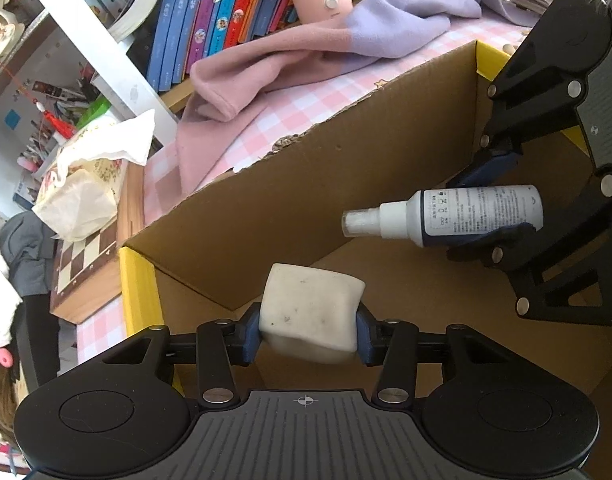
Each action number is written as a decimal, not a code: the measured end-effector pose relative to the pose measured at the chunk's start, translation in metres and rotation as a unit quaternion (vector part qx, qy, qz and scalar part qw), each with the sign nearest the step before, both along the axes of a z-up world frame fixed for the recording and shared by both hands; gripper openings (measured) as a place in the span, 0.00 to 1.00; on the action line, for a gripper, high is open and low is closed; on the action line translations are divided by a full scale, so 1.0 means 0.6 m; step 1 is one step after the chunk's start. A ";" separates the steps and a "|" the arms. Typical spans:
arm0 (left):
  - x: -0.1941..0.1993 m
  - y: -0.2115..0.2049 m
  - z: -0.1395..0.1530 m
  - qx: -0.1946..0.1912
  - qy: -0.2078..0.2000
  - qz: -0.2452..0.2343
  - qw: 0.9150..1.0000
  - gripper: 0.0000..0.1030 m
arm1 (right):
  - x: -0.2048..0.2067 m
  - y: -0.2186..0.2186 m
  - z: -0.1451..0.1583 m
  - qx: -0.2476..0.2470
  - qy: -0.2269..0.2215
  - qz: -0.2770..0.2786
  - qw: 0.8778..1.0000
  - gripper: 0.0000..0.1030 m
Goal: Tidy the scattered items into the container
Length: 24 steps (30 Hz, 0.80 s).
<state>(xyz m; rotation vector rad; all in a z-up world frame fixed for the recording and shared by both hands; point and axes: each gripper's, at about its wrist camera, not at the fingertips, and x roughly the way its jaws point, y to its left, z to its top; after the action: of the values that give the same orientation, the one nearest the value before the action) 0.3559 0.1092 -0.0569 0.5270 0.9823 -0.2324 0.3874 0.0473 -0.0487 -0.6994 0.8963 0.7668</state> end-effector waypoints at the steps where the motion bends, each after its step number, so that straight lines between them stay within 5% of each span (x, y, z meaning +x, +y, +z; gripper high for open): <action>1: 0.000 -0.002 -0.001 0.004 0.001 -0.002 1.000 0.47 | 0.000 0.000 0.000 -0.001 0.000 0.000 1.000 0.30; 6: -0.010 -0.015 -0.001 0.031 -0.022 -0.017 0.999 0.71 | -0.003 -0.001 0.001 -0.003 -0.001 -0.001 1.000 0.30; 13: -0.025 -0.013 0.024 0.019 -0.048 -0.006 0.999 0.72 | -0.009 -0.010 0.016 0.025 -0.016 -0.010 1.000 0.46; 24: -0.106 -0.015 0.124 -0.015 -0.139 0.021 0.990 0.77 | -0.064 -0.064 0.125 0.130 -0.052 -0.029 0.990 0.48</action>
<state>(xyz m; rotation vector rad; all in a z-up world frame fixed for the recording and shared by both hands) 0.2923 0.1002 0.0175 0.4957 0.7160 -0.1310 0.3491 0.0089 0.0265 -0.4764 0.7034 0.7723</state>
